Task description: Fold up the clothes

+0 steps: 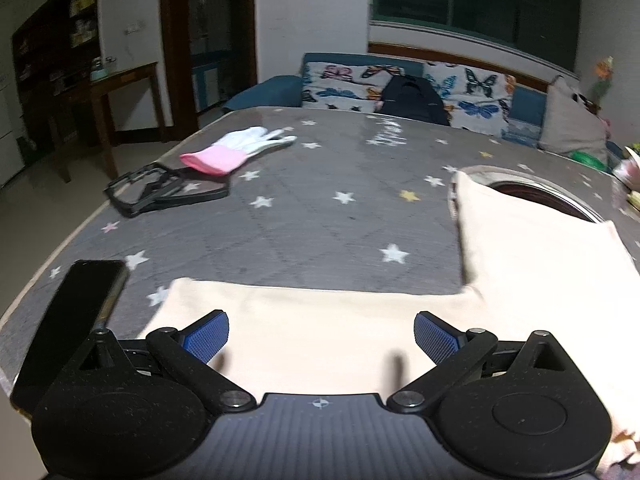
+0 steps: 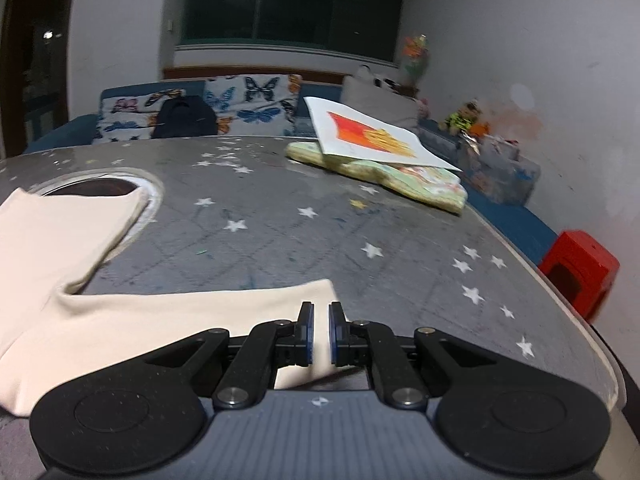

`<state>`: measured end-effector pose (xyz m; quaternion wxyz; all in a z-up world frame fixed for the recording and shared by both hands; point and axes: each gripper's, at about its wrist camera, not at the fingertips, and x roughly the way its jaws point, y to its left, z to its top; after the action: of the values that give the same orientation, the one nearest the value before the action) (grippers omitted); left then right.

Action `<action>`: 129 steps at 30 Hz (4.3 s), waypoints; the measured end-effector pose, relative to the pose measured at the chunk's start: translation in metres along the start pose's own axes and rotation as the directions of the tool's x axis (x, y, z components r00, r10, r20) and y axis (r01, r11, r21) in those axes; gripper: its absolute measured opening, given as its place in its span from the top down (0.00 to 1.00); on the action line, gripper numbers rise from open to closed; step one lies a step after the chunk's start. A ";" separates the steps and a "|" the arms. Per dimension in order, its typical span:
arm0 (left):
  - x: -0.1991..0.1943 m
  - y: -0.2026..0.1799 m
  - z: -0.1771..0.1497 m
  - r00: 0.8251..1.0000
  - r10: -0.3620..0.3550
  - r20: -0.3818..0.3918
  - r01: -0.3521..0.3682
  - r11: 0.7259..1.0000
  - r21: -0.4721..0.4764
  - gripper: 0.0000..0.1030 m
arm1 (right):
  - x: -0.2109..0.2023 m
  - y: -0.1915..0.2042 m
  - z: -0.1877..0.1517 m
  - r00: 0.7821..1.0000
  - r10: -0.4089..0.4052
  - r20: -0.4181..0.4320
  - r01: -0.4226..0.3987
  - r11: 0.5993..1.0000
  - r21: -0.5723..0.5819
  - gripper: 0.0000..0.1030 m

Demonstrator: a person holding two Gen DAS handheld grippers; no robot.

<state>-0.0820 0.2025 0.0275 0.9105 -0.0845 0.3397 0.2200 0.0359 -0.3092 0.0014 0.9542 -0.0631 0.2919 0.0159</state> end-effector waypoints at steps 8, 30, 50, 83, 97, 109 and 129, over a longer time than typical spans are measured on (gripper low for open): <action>-0.001 -0.048 -0.003 0.995 -0.102 -0.017 0.103 0.989 0.108 0.02 | 0.000 0.026 -0.001 0.987 0.161 0.006 -0.161 0.987 -0.030 0.78; 0.006 -0.101 -0.030 0.979 -0.184 -0.091 0.201 0.951 0.236 0.00 | -0.013 0.098 0.003 0.927 0.374 -0.016 -0.373 0.918 -0.132 0.20; 0.006 -0.102 -0.028 0.974 -0.183 -0.131 0.208 0.956 0.208 0.00 | -0.011 0.182 -0.006 0.839 0.540 -0.070 -0.542 0.815 -0.204 0.05; 0.005 -0.103 -0.029 0.976 -0.179 -0.128 0.202 0.959 0.199 0.00 | -0.009 0.187 -0.011 0.850 0.512 -0.126 -0.527 0.827 -0.196 0.00; -0.003 -0.120 -0.027 0.968 -0.224 -0.116 0.246 0.940 0.237 0.00 | 0.001 0.067 -0.001 0.965 0.260 -0.031 -0.260 0.965 0.019 0.24; -0.013 -0.154 -0.027 0.942 -0.316 -0.108 0.335 0.889 0.311 0.00 | 0.033 -0.026 -0.006 0.997 0.019 -0.072 -0.011 0.993 0.115 0.51; -0.015 -0.170 -0.031 0.927 -0.353 -0.123 0.374 0.860 0.348 0.00 | -0.046 0.005 0.038 0.907 0.403 0.123 -0.421 0.882 0.212 0.93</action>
<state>-0.0325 0.0372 0.0142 0.9256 0.0176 0.3774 -0.0249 0.0187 -0.2989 0.0579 0.9400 0.1137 0.2620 0.1864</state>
